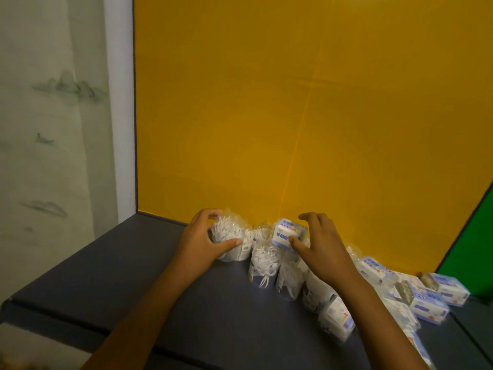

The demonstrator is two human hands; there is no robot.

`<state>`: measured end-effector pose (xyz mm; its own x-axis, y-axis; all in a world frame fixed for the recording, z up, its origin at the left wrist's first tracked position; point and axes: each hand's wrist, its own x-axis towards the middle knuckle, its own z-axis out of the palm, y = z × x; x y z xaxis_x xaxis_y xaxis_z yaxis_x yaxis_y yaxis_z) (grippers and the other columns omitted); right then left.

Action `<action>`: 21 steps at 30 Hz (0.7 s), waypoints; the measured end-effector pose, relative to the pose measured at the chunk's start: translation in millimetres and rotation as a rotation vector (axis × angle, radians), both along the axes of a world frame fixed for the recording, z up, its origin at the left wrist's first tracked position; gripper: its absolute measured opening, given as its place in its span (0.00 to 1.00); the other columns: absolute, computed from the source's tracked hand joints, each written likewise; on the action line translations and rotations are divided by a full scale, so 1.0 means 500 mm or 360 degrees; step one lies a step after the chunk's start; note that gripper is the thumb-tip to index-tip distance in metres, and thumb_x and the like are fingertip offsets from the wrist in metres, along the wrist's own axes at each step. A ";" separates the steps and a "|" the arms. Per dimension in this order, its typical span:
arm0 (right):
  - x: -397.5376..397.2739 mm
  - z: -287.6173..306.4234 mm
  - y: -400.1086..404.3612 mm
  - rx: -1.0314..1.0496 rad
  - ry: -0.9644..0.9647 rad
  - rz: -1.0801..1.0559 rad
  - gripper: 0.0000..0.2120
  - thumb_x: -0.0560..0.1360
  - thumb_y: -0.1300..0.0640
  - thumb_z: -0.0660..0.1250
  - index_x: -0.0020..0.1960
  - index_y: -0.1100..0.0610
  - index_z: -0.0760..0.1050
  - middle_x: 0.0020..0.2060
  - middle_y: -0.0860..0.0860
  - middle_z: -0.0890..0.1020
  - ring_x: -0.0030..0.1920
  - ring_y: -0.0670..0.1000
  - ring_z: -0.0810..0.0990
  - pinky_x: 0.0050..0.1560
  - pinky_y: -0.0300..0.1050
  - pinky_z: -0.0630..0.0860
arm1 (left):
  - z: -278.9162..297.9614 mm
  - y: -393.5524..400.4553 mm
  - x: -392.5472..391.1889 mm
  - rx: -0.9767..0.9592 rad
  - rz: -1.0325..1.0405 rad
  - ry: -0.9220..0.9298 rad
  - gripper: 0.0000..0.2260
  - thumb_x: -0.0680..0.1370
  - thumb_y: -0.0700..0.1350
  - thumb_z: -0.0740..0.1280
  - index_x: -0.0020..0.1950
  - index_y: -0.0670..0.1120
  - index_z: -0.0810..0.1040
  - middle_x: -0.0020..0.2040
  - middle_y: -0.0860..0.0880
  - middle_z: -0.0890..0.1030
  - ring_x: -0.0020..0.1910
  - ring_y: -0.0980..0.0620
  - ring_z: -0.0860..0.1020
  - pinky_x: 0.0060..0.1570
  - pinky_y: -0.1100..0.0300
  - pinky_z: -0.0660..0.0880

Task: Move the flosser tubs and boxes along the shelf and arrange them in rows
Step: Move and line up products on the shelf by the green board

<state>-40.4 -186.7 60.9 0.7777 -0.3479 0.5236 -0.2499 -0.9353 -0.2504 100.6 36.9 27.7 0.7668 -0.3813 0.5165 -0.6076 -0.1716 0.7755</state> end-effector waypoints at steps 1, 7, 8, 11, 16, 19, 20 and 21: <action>0.006 -0.004 -0.002 0.0019 0.0027 -0.0030 0.26 0.77 0.45 0.67 0.70 0.54 0.66 0.66 0.53 0.70 0.65 0.54 0.69 0.61 0.46 0.68 | 0.003 0.008 0.000 -0.0054 -0.0026 0.0031 0.31 0.63 0.56 0.78 0.64 0.53 0.72 0.61 0.54 0.75 0.55 0.55 0.76 0.50 0.58 0.76; 0.033 -0.039 -0.011 0.0113 0.0123 -0.0158 0.29 0.77 0.45 0.67 0.72 0.57 0.64 0.65 0.56 0.71 0.64 0.56 0.71 0.59 0.48 0.72 | -0.004 0.047 -0.008 -0.0277 -0.0128 0.0196 0.30 0.67 0.51 0.76 0.67 0.55 0.72 0.64 0.51 0.73 0.59 0.55 0.76 0.54 0.56 0.78; 0.035 -0.045 -0.012 0.0128 0.0102 -0.0158 0.29 0.77 0.46 0.68 0.71 0.57 0.65 0.65 0.56 0.72 0.63 0.56 0.72 0.57 0.48 0.73 | -0.007 0.052 -0.008 -0.0303 -0.0156 0.0246 0.30 0.67 0.51 0.75 0.67 0.56 0.71 0.65 0.51 0.73 0.59 0.54 0.76 0.55 0.56 0.77; 0.039 -0.055 -0.017 0.0169 0.0036 -0.0145 0.27 0.76 0.47 0.69 0.69 0.57 0.65 0.63 0.56 0.71 0.59 0.55 0.75 0.50 0.46 0.76 | -0.012 0.062 -0.009 -0.0398 -0.0266 0.0397 0.27 0.71 0.43 0.74 0.65 0.60 0.70 0.64 0.50 0.75 0.58 0.53 0.78 0.55 0.53 0.79; 0.031 -0.051 -0.024 0.0181 -0.0071 -0.0108 0.27 0.74 0.47 0.72 0.67 0.56 0.67 0.62 0.54 0.72 0.57 0.55 0.76 0.46 0.45 0.74 | -0.009 0.061 -0.020 -0.0445 -0.0396 0.0393 0.21 0.76 0.39 0.70 0.65 0.57 0.72 0.63 0.58 0.77 0.58 0.54 0.80 0.53 0.56 0.80; 0.004 -0.041 -0.023 0.0191 -0.0240 -0.0070 0.27 0.72 0.48 0.74 0.66 0.54 0.68 0.60 0.51 0.72 0.56 0.52 0.76 0.45 0.46 0.75 | 0.004 0.050 -0.037 -0.0473 -0.0411 0.0378 0.20 0.76 0.36 0.69 0.64 0.53 0.73 0.58 0.64 0.78 0.55 0.56 0.80 0.52 0.57 0.80; -0.010 -0.033 -0.023 0.0187 -0.0293 -0.0056 0.26 0.72 0.49 0.74 0.65 0.53 0.68 0.60 0.50 0.72 0.56 0.51 0.76 0.44 0.45 0.74 | 0.013 0.045 -0.045 -0.0491 -0.0406 0.0367 0.20 0.76 0.34 0.68 0.64 0.52 0.73 0.56 0.65 0.79 0.54 0.58 0.80 0.51 0.58 0.80; -0.024 -0.024 -0.025 0.0173 -0.0338 -0.0046 0.26 0.72 0.49 0.75 0.65 0.53 0.68 0.60 0.50 0.72 0.56 0.51 0.76 0.43 0.44 0.73 | 0.024 0.038 -0.055 -0.0508 -0.0404 0.0351 0.20 0.76 0.34 0.68 0.64 0.51 0.73 0.55 0.63 0.79 0.53 0.59 0.80 0.50 0.58 0.80</action>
<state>-52.6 -199.3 48.9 0.6431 -0.4317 0.6325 -0.2070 -0.8932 -0.3992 73.1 55.9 39.8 0.7742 -0.4198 0.4737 -0.4144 0.2295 0.8807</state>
